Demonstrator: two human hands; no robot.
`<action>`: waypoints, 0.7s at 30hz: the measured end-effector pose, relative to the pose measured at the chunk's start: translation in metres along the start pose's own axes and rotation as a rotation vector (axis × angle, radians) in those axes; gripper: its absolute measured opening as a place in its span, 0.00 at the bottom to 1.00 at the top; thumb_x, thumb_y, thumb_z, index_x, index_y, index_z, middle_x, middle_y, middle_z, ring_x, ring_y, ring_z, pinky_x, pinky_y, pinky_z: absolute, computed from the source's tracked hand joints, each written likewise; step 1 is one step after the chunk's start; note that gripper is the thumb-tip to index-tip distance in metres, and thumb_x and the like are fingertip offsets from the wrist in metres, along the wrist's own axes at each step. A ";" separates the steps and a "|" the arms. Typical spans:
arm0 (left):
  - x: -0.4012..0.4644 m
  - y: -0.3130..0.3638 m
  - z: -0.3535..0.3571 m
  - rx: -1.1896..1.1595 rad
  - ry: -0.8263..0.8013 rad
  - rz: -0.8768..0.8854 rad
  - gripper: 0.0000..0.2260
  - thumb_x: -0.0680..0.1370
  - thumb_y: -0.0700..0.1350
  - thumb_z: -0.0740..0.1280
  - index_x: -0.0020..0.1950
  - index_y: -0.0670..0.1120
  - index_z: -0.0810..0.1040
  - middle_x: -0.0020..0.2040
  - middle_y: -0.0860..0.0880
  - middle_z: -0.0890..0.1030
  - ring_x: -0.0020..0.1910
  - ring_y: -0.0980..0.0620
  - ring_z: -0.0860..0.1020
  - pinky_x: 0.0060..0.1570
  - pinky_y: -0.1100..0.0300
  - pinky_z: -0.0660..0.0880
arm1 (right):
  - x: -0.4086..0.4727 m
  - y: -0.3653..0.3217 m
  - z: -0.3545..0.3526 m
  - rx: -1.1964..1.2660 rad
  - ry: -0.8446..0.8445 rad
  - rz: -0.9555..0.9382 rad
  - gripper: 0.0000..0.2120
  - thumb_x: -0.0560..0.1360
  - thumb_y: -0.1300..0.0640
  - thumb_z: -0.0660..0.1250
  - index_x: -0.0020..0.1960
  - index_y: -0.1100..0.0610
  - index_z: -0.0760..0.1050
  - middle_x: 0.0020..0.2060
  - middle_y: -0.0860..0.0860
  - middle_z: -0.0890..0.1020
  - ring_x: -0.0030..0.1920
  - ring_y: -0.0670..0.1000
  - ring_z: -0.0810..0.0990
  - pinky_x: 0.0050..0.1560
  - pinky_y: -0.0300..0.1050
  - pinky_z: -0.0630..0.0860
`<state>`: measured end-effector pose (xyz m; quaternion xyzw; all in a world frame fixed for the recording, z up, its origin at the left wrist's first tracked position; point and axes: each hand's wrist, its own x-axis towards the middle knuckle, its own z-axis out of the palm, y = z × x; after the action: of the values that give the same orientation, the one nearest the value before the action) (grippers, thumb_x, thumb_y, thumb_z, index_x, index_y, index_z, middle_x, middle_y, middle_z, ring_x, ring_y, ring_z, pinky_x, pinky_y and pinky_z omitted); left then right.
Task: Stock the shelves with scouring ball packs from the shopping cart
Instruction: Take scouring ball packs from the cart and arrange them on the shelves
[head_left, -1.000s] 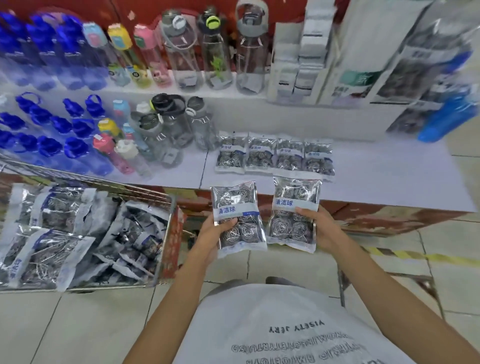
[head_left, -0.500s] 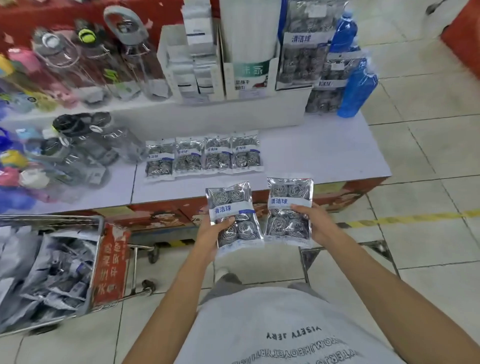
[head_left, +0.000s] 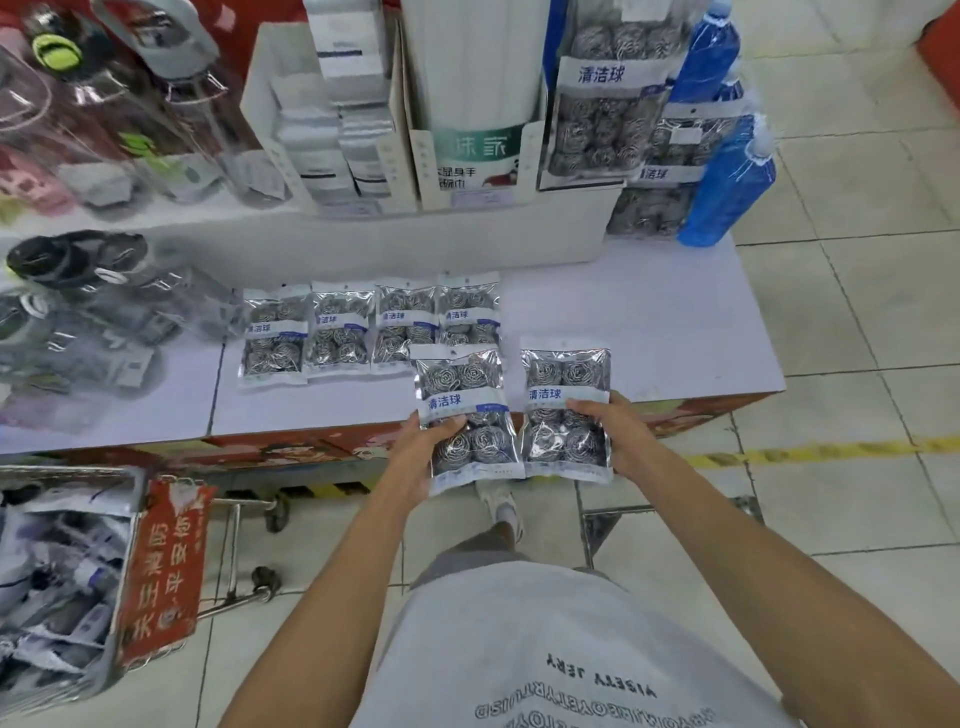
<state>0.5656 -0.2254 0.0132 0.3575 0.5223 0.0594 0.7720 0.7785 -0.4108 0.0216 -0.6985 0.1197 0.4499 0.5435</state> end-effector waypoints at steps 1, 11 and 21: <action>0.010 0.007 0.005 -0.009 -0.011 0.001 0.25 0.70 0.39 0.79 0.66 0.44 0.78 0.57 0.42 0.87 0.52 0.42 0.87 0.44 0.48 0.85 | 0.008 -0.009 0.002 0.005 0.004 0.007 0.23 0.72 0.59 0.80 0.64 0.58 0.77 0.54 0.55 0.85 0.52 0.54 0.83 0.48 0.50 0.82; 0.102 0.064 0.039 0.094 0.050 -0.044 0.20 0.77 0.36 0.74 0.69 0.39 0.77 0.58 0.39 0.86 0.59 0.39 0.84 0.63 0.40 0.79 | 0.103 -0.067 0.031 -0.065 0.085 0.029 0.24 0.73 0.63 0.79 0.66 0.62 0.76 0.58 0.60 0.84 0.59 0.60 0.82 0.62 0.58 0.80; 0.193 0.093 0.060 0.120 0.141 -0.142 0.19 0.76 0.41 0.77 0.65 0.43 0.79 0.56 0.42 0.87 0.57 0.40 0.85 0.53 0.44 0.84 | 0.203 -0.091 0.052 -0.123 0.067 0.135 0.26 0.71 0.63 0.80 0.66 0.63 0.77 0.59 0.62 0.84 0.62 0.63 0.82 0.66 0.61 0.78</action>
<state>0.7291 -0.0966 -0.0656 0.3599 0.6017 -0.0018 0.7130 0.9273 -0.2654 -0.0734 -0.7354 0.1569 0.4684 0.4638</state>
